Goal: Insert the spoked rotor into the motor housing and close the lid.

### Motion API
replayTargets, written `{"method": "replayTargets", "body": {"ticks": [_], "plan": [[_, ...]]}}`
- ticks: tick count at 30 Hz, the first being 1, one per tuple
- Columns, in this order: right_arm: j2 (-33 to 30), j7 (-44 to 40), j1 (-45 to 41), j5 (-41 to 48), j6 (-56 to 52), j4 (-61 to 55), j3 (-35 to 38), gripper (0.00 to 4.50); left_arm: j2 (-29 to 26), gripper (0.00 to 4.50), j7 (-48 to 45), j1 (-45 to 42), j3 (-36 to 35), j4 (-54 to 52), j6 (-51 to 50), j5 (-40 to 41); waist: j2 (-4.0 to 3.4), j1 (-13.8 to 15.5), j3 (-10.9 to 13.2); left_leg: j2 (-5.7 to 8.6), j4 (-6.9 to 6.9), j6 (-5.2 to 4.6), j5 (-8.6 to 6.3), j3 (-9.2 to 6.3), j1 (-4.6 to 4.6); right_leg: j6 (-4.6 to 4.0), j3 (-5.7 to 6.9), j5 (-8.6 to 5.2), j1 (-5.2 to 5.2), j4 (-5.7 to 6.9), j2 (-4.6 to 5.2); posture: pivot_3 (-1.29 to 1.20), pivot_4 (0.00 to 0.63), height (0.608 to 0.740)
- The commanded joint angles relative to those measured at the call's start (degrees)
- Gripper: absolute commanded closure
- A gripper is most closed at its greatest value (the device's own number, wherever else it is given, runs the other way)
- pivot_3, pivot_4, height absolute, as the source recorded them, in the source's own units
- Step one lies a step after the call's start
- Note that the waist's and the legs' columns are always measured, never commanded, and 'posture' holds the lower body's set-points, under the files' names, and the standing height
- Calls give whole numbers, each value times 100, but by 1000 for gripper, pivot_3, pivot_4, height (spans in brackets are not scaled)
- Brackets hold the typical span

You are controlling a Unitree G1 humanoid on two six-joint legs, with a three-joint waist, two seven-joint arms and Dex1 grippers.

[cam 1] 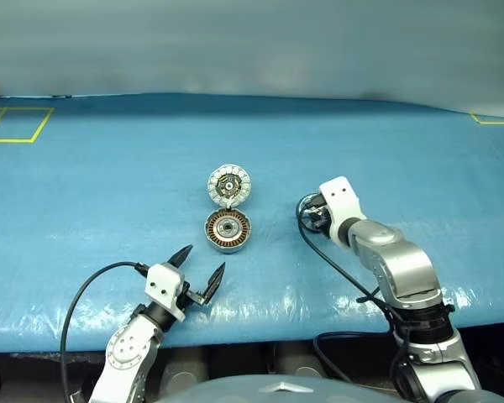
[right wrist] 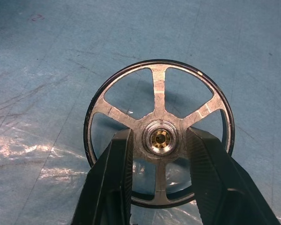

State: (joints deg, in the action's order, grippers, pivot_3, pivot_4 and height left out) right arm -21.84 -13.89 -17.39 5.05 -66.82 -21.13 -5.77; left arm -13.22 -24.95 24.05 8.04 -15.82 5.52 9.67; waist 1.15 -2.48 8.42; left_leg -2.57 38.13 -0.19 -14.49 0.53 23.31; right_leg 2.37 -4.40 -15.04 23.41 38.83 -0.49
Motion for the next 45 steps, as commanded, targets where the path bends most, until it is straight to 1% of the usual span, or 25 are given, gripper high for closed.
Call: {"method": "replayTargets", "body": {"ticks": [1, 6, 10, 13, 16, 23, 28, 34, 39, 45], "plan": [[-54, -69, 14, 22, -91, 101, -104, 3150, 60, 0, 29, 10, 32, -81, 128, 6, 0, 0, 0, 0, 0, -1, 0, 3, -1, 1, -4, 0, 1, 0, 0, 0, 150, 740], [-99, -170, 4, 64, -37, -12, -154, 3151, 80, 0, 20, 8, 21, -41, 158, 5, 2, -4, -1, 0, -3, -1, 0, 13, -2, 2, -14, 1, 4, 0, 0, 0, 150, 740], [-247, -422, -110, 106, 317, -263, -298, 3154, 77, 0, 7, 8, -2, -10, 193, 9, 1, -12, 0, 0, -7, -1, 0, 18, -1, 2, -18, 1, 10, 0, -1, 0, 150, 740], [-417, -804, -390, 277, 505, -579, -387, 3157, 60, 0, 1, 6, -39, 7, 222, 11, -9, -43, 7, 0, -11, -1, 0, 24, 5, 6, -23, 4, 22, 0, -2, 0, 150, 740], [-579, -1168, -721, 457, 528, -857, -487, 3157, 34, 0, -3, -3, -78, 18, 246, 14, -17, -54, 14, 1, -12, -1, 0, 23, 18, 30, -22, 23, 33, 0, -2, 0, 150, 740], [-883, -1839, -1329, 799, 586, -1263, -920, 3157, 7, 0, -18, 0, -149, 14, 264, 40, -15, -26, 15, 3, -18, -3, -1, 8, 29, 9, -10, 31, 35, -8, 0, 0, 150, 740], [-752, -2040, -1617, 905, 641, -1406, -1495, 3157, 17, 0, 14, 1, -168, -19, 283, 11, -17, -27, 16, 2, -18, -3, -1, 4, 28, 7, -8, 33, 35, -8, 0, 0, 150, 740], [-556, -1945, -1713, 760, 688, -1253, -2106, 3157, 22, 0, 42, 0, -178, -56, 304, -10, -17, -8, 16, 1, -16, -3, -1, -1, 29, 4, -1, 32, 34, -8, 5, 0, 150, 740], [-411, -1917, -1718, 705, 730, -1074, -2348, 3157, 21, 0, 62, -1, -166, -81, 284, -25, -17, 8, 16, 1, -15, -3, -1, -2, 29, 4, 2, 32, 34, -8, 8, 0, 150, 740], [-387, -1932, -1704, 620, 817, -863, -2464, 3157, 22, 0, 81, 9, -147, -104, 271, -16, -17, 15, 16, 0, -14, -3, -1, -3, 29, 3, 6, 32, 33, -8, 7, 0, 150, 740]]}}
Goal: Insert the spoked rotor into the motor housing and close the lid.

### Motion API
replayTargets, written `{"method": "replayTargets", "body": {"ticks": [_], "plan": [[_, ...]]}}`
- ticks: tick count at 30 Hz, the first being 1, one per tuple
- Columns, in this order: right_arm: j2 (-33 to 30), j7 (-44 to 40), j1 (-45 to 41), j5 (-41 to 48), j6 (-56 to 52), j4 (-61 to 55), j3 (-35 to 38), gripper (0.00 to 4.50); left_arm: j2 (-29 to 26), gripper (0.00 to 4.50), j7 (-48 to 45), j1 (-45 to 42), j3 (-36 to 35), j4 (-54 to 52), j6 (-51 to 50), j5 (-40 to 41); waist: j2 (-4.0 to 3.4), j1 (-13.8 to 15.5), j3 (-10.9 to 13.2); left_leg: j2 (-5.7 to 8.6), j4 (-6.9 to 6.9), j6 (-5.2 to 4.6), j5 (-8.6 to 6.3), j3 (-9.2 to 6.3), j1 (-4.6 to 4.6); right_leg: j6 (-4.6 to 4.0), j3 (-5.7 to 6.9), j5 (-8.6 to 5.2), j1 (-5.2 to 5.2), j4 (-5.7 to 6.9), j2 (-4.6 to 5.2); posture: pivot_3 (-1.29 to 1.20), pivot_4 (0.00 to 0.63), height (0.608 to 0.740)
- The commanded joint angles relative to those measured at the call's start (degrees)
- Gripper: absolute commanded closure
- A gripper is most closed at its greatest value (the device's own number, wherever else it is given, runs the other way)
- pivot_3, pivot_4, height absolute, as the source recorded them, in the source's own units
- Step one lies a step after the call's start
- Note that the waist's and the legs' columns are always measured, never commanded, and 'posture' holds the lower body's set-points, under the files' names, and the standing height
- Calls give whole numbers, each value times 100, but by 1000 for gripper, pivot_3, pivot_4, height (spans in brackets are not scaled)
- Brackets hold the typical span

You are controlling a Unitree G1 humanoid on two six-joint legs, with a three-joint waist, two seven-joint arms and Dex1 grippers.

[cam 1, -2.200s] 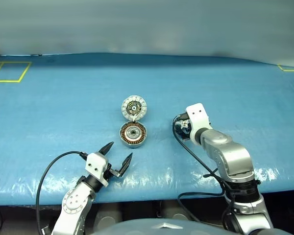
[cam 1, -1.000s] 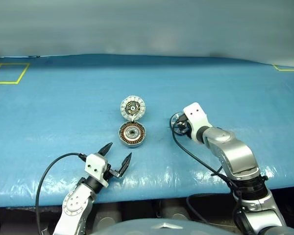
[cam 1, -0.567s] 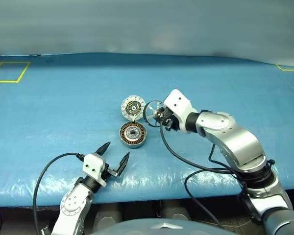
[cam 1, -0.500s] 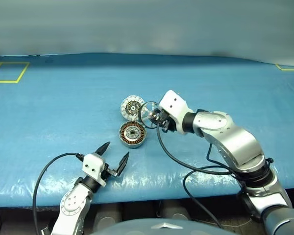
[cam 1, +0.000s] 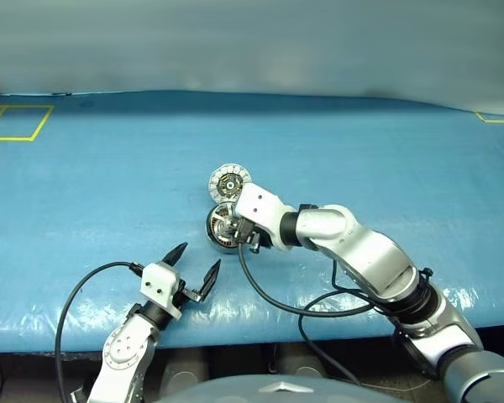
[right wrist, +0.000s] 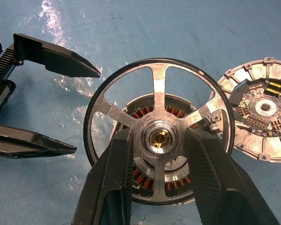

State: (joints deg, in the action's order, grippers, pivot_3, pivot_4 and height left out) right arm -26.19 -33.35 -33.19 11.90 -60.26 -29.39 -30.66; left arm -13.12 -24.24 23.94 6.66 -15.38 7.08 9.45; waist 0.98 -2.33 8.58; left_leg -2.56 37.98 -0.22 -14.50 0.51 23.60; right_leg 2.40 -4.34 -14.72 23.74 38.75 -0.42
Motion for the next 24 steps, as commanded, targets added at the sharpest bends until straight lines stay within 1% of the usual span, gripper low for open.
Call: {"method": "replayTargets", "body": {"ticks": [1, 11, 23, 24], "plan": [[56, 13, -119, -73, 173, 10, 24, 3157, 10, 0, 11, 25, -7, -150, 116, 8, 0, 0, 0, 0, 0, 0, 0, 0, 0, -1, 1, 0, 0, 0, 0, 0, 150, 740], [135, -42, -129, -243, 429, 502, -49, 3157, 10, 0, 29, 37, 1, -149, 140, 11, 0, 3, 0, 2, 0, 0, 0, -3, 0, -2, 6, -1, -2, 0, -1, 0, 150, 740], [51, -337, -201, -461, 473, 660, -327, 3157, 22, 0, 49, 67, 16, -171, 137, 7, 0, 12, 0, 1, 0, 0, 0, -7, 0, -2, 10, -1, -3, 0, 1, 0, 150, 740], [56, -358, -203, -472, 471, 669, -332, 2427, 24, 0, 53, 72, 18, -173, 136, 6, 0, 12, 0, 1, 0, 0, 0, -7, 0, -2, 10, -1, -3, 0, 1, 0, 150, 740]]}}
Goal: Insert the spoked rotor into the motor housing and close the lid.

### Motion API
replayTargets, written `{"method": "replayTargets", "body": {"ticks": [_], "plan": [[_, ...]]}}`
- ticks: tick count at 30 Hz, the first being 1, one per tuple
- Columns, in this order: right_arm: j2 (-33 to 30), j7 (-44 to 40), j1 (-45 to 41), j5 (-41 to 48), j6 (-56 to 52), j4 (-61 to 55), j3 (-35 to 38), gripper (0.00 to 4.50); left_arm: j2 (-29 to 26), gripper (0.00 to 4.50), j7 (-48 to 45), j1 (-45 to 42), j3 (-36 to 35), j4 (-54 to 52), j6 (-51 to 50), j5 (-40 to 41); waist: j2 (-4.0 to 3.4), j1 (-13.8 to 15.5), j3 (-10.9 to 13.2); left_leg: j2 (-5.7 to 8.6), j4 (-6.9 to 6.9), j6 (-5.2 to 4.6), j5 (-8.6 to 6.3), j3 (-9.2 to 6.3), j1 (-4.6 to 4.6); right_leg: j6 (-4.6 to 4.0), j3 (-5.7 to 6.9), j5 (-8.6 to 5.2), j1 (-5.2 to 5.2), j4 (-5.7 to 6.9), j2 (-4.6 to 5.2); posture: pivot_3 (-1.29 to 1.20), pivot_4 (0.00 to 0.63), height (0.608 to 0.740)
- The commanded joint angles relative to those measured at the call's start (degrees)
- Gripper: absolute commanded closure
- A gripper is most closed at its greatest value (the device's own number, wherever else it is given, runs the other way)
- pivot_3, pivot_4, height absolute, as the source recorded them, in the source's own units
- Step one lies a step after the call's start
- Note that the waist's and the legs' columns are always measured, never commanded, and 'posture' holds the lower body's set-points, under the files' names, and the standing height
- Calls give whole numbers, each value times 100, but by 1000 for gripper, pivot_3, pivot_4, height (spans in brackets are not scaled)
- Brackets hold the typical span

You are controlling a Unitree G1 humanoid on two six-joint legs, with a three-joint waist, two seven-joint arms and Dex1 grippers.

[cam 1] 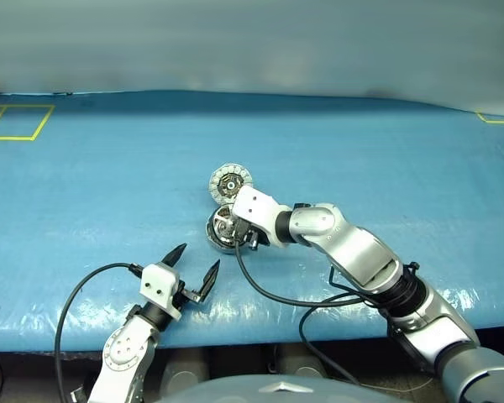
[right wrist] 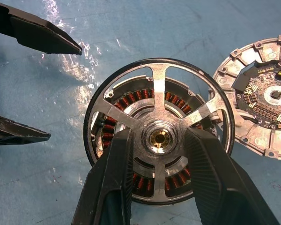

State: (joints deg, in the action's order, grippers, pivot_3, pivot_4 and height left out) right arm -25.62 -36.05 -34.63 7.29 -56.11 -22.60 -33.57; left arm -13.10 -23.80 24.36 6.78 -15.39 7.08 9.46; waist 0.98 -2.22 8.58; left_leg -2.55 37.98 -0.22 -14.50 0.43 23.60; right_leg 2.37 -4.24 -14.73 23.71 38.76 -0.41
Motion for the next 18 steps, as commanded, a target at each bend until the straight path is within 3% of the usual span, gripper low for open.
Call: {"method": "replayTargets", "body": {"ticks": [1, 5, 13, 16, 18], "plan": [[6, -101, -61, -24, 57, -4, -42, 2185, 23, 0, 11, 33, 8, -175, 134, 4, 0, 0, 0, 0, 0, 0, 0, 0, 0, 0, 0, 0, 0, 0, 0, 0, 150, 740], [93, -50, -114, -36, 21, -22, 63, 901, 42, 0, 37, 38, 13, -185, 123, -2, 0, -2, 0, 0, 1, 0, 0, 0, 0, -1, 0, 0, 0, 0, 0, 0, 150, 740], [244, 32, -188, 234, -341, -341, 734, 901, 59, 0, 39, 60, 21, -161, 152, -8, 0, -1, 0, 0, 1, 0, 0, -1, 1, 0, 1, 0, 0, 1, 1, 0, 150, 740], [360, 249, -105, 240, -322, -228, 1088, 1500, 62, 0, 29, 56, 24, -140, 170, -11, 0, -2, 0, 0, 0, 0, 0, -1, 1, -1, 2, 0, 0, 1, -1, 0, 150, 740], [369, 380, -94, 156, -132, -15, 1215, 2154, 56, 0, 13, 49, 28, -128, 172, -10, 0, -1, 0, 0, 1, 0, 0, -1, 0, -1, 3, 0, 0, 2, -2, 0, 150, 740]]}}
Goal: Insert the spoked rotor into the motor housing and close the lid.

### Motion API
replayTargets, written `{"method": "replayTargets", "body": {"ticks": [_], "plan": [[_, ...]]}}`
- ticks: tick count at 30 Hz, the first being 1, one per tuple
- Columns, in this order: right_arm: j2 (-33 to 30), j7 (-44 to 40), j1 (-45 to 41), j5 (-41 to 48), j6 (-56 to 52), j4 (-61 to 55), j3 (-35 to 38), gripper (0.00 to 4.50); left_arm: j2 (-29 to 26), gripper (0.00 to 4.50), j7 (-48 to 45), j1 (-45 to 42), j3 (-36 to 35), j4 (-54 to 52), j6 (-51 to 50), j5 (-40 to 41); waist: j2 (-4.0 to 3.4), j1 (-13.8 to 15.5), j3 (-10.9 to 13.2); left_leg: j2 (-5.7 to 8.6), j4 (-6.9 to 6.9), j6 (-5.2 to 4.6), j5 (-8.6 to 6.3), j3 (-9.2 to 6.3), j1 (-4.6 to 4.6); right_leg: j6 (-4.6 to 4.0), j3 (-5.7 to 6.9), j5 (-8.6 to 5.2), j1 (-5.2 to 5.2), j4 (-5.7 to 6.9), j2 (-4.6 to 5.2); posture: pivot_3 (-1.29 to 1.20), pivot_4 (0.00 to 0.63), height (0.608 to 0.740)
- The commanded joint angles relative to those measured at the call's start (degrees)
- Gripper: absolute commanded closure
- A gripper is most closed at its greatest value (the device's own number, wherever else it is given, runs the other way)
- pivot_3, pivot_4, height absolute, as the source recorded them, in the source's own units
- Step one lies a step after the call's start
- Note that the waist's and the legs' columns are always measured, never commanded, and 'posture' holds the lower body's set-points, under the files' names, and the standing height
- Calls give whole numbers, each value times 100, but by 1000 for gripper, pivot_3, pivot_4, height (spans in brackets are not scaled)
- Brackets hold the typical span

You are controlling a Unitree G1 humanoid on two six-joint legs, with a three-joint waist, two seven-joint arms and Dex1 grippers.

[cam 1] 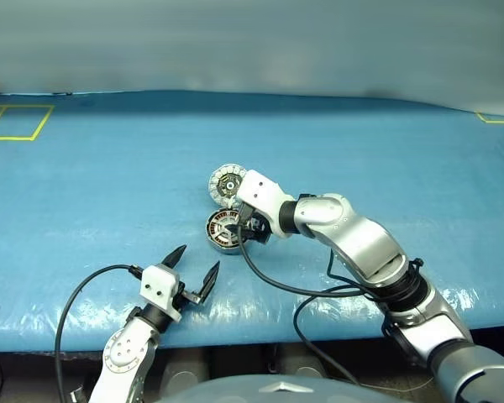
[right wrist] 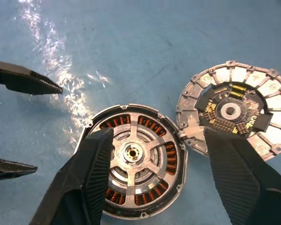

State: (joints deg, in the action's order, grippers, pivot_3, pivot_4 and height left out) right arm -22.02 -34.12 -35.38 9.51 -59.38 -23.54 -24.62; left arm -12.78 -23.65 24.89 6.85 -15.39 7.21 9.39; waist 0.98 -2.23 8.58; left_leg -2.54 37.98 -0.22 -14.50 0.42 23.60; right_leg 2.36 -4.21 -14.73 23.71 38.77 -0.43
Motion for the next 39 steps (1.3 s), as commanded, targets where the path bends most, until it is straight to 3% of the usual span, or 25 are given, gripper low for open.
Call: {"method": "replayTargets", "body": {"ticks": [1, 7, 15, 24, 33, 37, 39], "plan": [[-1, 232, -42, -120, 363, 235, 371, 2449, 22, 0, -8, -11, 22, -119, 159, -3, 0, 0, 0, 0, 0, 0, 0, 0, 0, 0, 0, 0, 0, 0, 1, 0, 150, 740], [16, 620, -631, -633, 1684, 2000, 663, 4464, -1, 0, -31, -78, 31, -64, 199, -54, -2, -12, 2, 4, 7, 0, 0, 14, -1, 3, -5, 3, 0, 0, 2, 0, 150, 740], [589, 996, -1609, -1217, 4155, 4849, 718, 4464, 26, 0, 29, -67, 180, -48, 275, -215, -4, -67, 3, 0, -10, 0, 0, 32, -1, -1, -9, 3, 4, 1, -6, 0, 150, 740], [1097, 495, -3054, -2040, 6668, 8243, 327, 4464, 127, 0, 134, 42, 372, -96, 409, -370, -10, -118, 8, -1, -9, 0, 0, 48, -4, 2, -19, 5, 5, 1, 2, 0, 150, 740], [1248, 336, -3540, -2959, 8158, 9471, -108, 4464, 217, 0, 357, 225, 477, -107, 522, -550, -18, -147, 13, -6, -14, -1, -1, 57, -6, 2, -31, 5, 11, 5, 7, 0, 150, 740], [1238, 312, -3569, -3273, 8564, 9597, -246, 4500, 220, 883, 461, 261, 491, -107, 548, -649, -21, -154, 15, -7, -13, -1, -1, 61, -9, 2, -35, 5, 11, 9, 7, 0, 150, 740], [1199, 171, -3574, -3407, 8850, 9623, -324, 4500, 225, 883, 497, 259, 491, -83, 573, -680, -21, -154, 15, -7, -13, -1, -1, 63, -9, 2, -36, 5, 11, 9, 7, 0, 150, 740]]}}
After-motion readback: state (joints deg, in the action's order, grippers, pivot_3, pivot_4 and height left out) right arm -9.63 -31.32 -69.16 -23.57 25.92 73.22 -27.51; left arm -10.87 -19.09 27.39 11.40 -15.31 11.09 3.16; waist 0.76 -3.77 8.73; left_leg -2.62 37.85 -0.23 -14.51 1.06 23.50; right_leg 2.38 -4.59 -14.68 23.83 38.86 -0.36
